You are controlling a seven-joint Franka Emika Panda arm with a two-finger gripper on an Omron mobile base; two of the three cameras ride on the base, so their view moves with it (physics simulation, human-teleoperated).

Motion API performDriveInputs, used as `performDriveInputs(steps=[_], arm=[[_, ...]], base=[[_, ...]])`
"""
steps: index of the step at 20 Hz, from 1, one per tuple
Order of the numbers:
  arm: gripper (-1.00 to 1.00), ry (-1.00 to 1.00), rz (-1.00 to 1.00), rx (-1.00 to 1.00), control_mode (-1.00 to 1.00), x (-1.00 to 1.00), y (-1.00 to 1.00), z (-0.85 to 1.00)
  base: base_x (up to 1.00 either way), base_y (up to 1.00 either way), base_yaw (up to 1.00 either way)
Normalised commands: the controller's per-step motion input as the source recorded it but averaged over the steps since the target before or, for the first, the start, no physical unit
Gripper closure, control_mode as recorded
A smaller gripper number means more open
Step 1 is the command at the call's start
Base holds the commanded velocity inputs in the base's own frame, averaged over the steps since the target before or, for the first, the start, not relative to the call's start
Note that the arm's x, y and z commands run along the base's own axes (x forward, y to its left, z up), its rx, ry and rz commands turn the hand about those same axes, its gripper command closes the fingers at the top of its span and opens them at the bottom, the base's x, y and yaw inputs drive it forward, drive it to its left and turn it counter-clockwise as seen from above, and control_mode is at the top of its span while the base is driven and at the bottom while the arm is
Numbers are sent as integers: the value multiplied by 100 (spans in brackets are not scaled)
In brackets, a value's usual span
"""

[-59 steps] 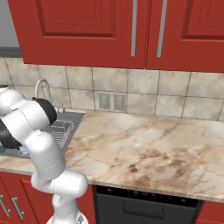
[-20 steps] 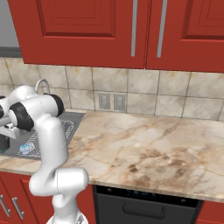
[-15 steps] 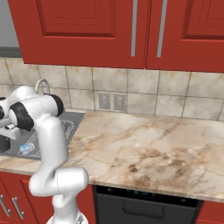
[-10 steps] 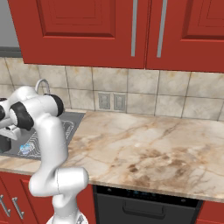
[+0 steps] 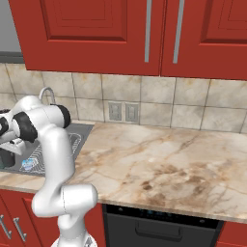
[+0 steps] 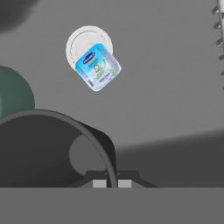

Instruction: Pick the kettle and glass cup and place them in the sink. Then turn on the water.

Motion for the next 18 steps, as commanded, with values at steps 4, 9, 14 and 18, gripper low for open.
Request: performDriveInputs(steps=[4, 9, 14, 18], arm=[[100, 0, 0, 0, -100, 11, 10, -12], [100, 0, 0, 0, -100, 7, 12, -16], [100, 0, 0, 0, -100, 10, 4, -11], [100, 0, 0, 0, -100, 12, 5, -14]], base=[[0, 0, 0], [0, 0, 0], [0, 0, 0], [0, 0, 0]])
